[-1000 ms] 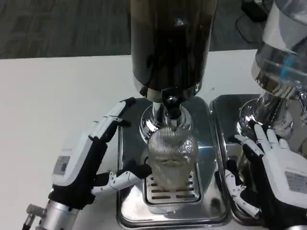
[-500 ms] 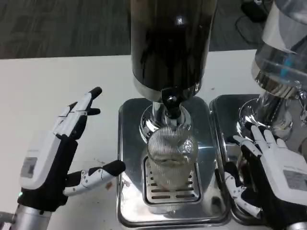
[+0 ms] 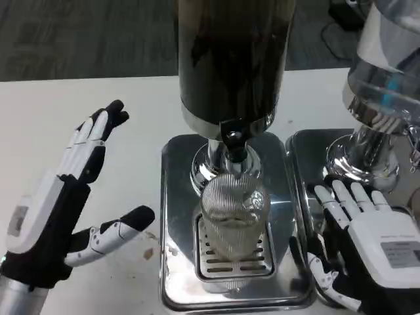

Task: Grasp the cup under the faucet to collect the drink, then remove the cup.

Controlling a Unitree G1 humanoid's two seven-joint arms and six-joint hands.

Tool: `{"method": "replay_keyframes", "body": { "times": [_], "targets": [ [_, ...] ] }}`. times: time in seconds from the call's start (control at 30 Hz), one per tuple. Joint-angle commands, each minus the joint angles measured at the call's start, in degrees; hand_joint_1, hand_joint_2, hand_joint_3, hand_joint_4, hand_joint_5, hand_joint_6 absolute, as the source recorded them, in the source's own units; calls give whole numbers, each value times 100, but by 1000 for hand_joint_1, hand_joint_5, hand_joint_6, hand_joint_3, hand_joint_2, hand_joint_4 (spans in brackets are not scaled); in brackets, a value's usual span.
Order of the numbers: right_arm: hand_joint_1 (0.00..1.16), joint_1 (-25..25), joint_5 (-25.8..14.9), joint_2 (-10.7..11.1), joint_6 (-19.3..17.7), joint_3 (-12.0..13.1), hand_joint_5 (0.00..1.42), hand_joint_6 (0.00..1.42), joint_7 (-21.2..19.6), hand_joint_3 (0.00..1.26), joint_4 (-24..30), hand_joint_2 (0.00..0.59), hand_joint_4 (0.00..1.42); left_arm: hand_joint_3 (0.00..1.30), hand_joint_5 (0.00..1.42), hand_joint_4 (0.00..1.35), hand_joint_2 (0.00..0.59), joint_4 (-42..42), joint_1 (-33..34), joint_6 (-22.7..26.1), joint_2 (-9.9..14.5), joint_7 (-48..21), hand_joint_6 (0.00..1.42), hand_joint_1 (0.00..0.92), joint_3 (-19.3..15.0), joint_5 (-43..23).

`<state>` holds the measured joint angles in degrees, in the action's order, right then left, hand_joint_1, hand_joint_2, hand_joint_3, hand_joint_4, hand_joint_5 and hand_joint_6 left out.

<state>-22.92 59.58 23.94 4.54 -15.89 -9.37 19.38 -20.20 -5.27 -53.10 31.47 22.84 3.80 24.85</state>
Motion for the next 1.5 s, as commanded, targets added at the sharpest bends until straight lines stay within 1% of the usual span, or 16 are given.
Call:
{"method": "replay_keyframes", "body": {
  "times": [0.03, 0.13, 0.23, 0.33, 0.5, 0.6, 0.7, 0.87, 1.07, 1.37, 1.5],
  "targets": [
    [339, 54, 8, 68, -126, 41, 0, 0, -39, 32, -90, 550, 0, 0, 0, 0, 130, 494, -126, -155, 22, -577, 0, 0, -195, -761],
    [334, 70, -20, 64, -139, 52, 0, 0, -9, 28, -112, 549, 0, 0, 15, 0, 137, 761, -178, -228, 14, -1059, 0, 0, -205, -1392],
    [330, 56, -37, 40, -127, 47, 0, 0, -1, 27, -116, 548, 0, 0, 44, 0, 146, 972, -232, -227, 91, -1665, 4, 0, -158, -2025],
    [327, 51, -39, 3, -89, 39, 0, 0, 10, 26, -114, 548, 0, 21, 77, 0, 159, 1067, -235, -284, -8, -2162, 37, 0, -187, -2622],
    [322, 31, -36, -77, -35, 40, 0, 0, 35, 25, -99, 548, 0, 40, 93, 0, 156, 1323, -216, -212, -95, -2802, 46, 0, -217, -3184],
    [319, 31, -42, -127, -19, 31, 0, 0, 77, 25, -108, 548, 0, 71, 132, 0, 159, 1571, -219, -112, -135, -3131, 86, 0, -221, -3470],
    [317, 40, -31, -169, 21, 31, 0, 0, 89, 25, -99, 547, 0, 87, 150, 0, 161, 1696, -183, 44, -142, -3585, 101, 0, -113, -3792],
    [314, 56, -24, -203, 52, 29, 0, 0, 96, 25, -90, 547, 0, 92, 164, 0, 168, 1856, -102, 356, -169, -4190, 116, 0, -44, -4180],
    [311, 120, -13, -202, 48, 0, 0, 0, 130, 25, -151, 547, 0, 86, 180, 0, 170, 1802, 226, 956, -201, -5069, 121, 0, 80, -4529],
    [308, 158, 3, -268, 103, -3, 0, 0, 95, 25, -183, 547, 0, 65, 175, 0, 164, 1720, 564, 1450, -569, -5779, 115, 0, -1, -4674],
    [307, 179, 10, -304, 108, -14, 0, 0, 82, 25, -215, 547, 0, 67, 176, 0, 163, 1586, 747, 1754, -716, -6072, 116, 0, 67, -4708]
  ]
}}
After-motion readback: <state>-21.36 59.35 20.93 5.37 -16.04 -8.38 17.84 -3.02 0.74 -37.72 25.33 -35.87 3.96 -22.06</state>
